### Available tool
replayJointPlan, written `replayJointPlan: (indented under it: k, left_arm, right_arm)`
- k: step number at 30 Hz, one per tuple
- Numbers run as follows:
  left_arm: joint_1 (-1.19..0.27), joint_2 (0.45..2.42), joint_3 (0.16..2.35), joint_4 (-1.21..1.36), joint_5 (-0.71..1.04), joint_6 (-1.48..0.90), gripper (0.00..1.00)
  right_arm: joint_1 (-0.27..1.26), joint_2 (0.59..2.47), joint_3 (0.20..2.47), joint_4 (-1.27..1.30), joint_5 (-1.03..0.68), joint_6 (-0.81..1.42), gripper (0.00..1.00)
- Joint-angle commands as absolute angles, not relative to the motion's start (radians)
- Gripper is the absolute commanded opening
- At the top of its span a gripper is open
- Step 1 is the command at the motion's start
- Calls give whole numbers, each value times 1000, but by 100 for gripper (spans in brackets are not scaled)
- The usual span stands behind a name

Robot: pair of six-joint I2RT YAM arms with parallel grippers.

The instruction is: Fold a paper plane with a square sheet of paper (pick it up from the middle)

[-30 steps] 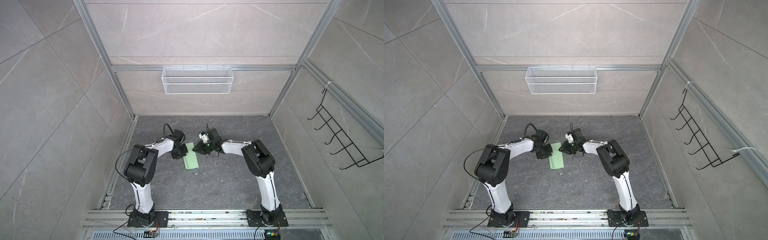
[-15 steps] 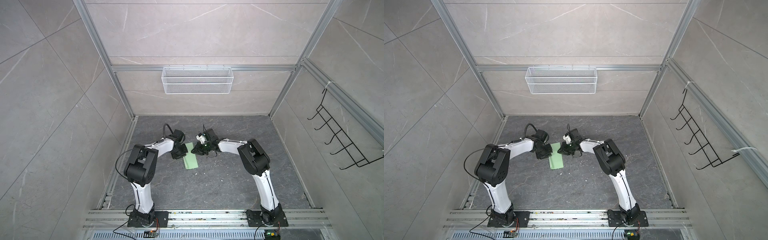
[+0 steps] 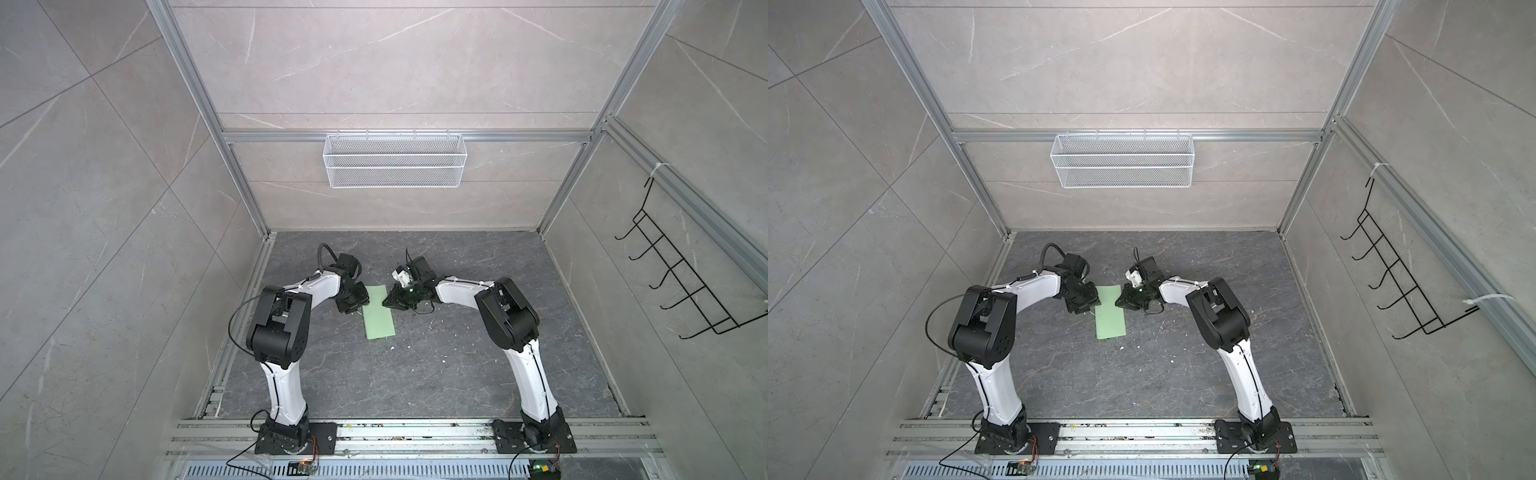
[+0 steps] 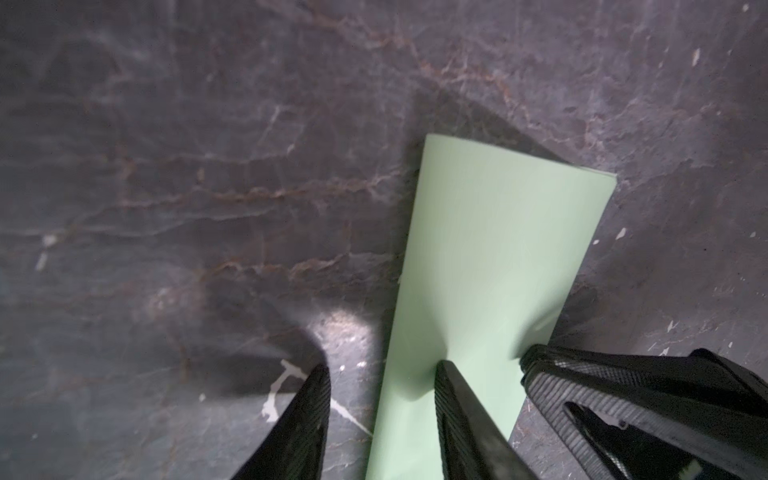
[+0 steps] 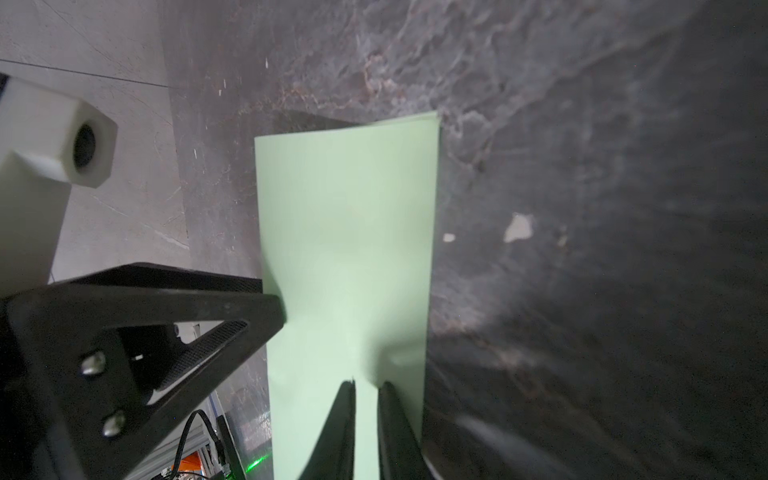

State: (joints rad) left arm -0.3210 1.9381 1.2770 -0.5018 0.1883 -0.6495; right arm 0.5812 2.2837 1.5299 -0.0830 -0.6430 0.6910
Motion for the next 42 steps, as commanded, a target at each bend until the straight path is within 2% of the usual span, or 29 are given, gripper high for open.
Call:
replayJointPlan:
  k: [1, 7, 14, 23, 32, 42]
  left_arm:
    - [-324, 1978, 1311, -549, 201, -590, 43]
    - [-324, 2009, 1326, -577, 180, -580, 33]
    - [-326, 2019, 1314, -610, 105, -578, 23]
    - [-329, 2034, 1319, -619, 73, -580, 20]
    - [-339, 2053, 1333, -646, 26, -584, 20]
    - [-347, 2070, 1357, -689, -14, -603, 23]
  right_arm:
    - [592, 2327, 1516, -139, -610, 678, 16]
    - [592, 2320, 1522, -122, -621, 689, 18]
    - [582, 2241, 1506, -26, -621, 722, 30]
    - [556, 2143, 1375, 126, -559, 783, 30]
    - [549, 2091, 1305, 159, -497, 780, 29]
    - [581, 2134, 1359, 106, -609, 723, 19]
